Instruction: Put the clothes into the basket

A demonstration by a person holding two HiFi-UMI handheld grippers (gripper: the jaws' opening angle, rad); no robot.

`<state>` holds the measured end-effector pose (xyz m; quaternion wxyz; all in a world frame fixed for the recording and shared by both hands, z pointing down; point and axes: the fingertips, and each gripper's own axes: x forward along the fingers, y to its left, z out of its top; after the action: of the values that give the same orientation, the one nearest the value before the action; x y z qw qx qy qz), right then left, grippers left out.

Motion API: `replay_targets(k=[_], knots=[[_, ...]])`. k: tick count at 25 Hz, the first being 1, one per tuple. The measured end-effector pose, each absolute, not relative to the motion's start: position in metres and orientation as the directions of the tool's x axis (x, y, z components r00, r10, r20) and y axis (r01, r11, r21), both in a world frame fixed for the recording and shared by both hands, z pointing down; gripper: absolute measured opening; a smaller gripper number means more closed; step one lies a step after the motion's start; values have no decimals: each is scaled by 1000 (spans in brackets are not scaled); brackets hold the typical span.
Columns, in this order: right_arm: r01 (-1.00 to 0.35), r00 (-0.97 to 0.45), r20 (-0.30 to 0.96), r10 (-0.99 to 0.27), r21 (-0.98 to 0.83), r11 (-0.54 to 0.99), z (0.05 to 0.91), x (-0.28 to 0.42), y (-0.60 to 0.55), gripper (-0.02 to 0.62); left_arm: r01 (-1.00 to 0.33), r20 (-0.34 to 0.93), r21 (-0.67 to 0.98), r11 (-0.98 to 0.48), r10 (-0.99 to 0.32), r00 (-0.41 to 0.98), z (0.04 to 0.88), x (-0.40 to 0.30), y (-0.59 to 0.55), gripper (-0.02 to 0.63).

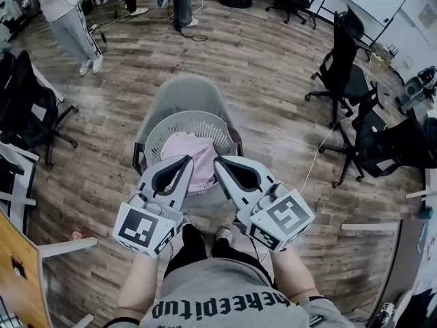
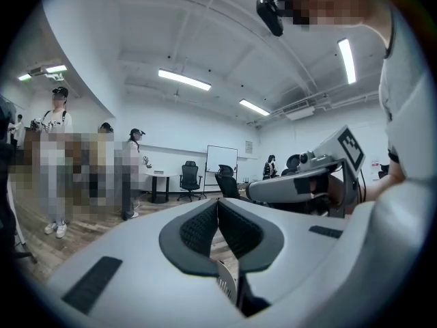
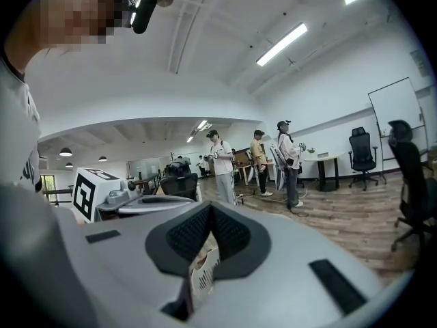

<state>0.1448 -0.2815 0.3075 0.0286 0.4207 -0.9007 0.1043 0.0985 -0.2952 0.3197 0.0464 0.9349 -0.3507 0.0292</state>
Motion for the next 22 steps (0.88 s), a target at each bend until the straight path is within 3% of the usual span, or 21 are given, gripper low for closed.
replay_targets(k=[22], knots=[[-744, -666, 80, -742, -136, 654, 293, 172, -257, 9, -683, 66, 15, -730, -681, 729, 303, 123, -271, 15]])
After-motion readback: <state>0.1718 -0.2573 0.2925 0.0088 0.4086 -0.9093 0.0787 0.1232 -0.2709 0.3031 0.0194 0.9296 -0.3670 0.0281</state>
